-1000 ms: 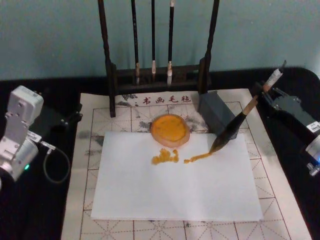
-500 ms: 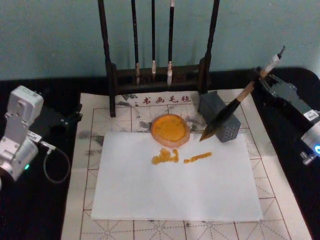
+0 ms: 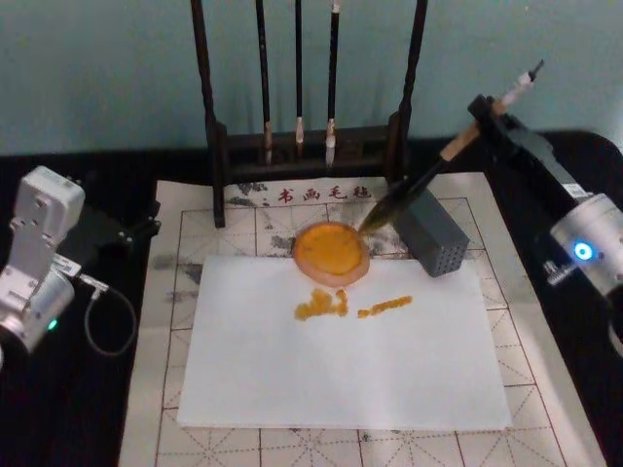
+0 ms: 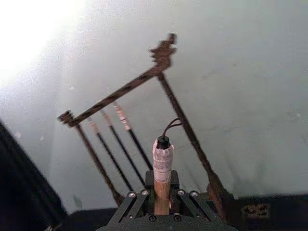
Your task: Pick up the brush from the inkstone, write on the paper, then place the brush back to its original position.
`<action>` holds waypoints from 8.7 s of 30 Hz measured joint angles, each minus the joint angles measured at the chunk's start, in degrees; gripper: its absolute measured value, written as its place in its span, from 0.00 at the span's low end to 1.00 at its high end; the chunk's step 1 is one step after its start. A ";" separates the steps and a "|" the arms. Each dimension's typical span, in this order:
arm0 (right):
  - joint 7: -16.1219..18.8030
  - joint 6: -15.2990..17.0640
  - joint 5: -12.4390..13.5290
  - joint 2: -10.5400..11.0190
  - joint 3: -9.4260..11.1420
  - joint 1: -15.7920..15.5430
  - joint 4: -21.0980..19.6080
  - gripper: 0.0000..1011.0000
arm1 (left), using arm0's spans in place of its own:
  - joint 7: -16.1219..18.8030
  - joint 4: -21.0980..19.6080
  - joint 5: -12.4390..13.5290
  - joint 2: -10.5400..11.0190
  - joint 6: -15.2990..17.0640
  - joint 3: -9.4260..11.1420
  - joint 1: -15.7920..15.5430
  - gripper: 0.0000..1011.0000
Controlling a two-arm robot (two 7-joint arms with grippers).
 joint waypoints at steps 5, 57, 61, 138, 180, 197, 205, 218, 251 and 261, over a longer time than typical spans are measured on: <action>-2.47 1.91 2.96 -2.69 -0.36 2.97 4.23 0.19 | 0.00 0.00 0.00 0.00 0.00 0.00 0.00 0.99; -9.25 5.83 15.27 -4.44 -5.49 6.72 12.89 0.19 | 0.00 0.00 0.00 0.00 0.00 0.00 0.00 0.99; -9.85 5.82 15.78 -4.48 -5.60 6.74 12.96 0.19 | 0.00 0.00 0.00 0.00 0.00 0.00 0.00 0.99; -13.36 6.24 19.06 -4.01 -6.75 6.33 12.91 0.99 | 0.00 0.00 0.00 0.00 0.00 0.00 0.00 0.99; -19.00 0.39 11.79 5.69 -9.60 -4.16 -1.61 0.99 | 0.00 0.00 0.00 0.00 0.00 0.00 0.00 0.99; -19.98 -5.33 -14.25 10.58 -16.91 -3.42 -1.56 0.99 | 0.00 0.00 0.00 0.00 0.00 0.00 0.00 0.99; -20.97 -5.57 -23.29 11.74 -19.22 -2.60 -0.79 0.99 | 0.00 0.00 0.00 0.00 0.00 0.00 0.00 0.99; -21.12 -5.64 -23.77 11.75 -19.28 -2.56 -0.73 0.99 | 0.00 0.00 0.00 0.00 0.00 0.00 0.00 0.99; -21.02 -5.64 -23.25 11.75 -19.18 -2.64 -0.84 0.99 | 0.00 0.00 0.00 0.00 0.00 0.00 0.00 0.99; -21.02 -5.64 -23.25 11.75 -19.18 -2.64 -0.84 0.99 | 0.00 0.00 0.00 0.00 0.00 0.00 0.00 0.99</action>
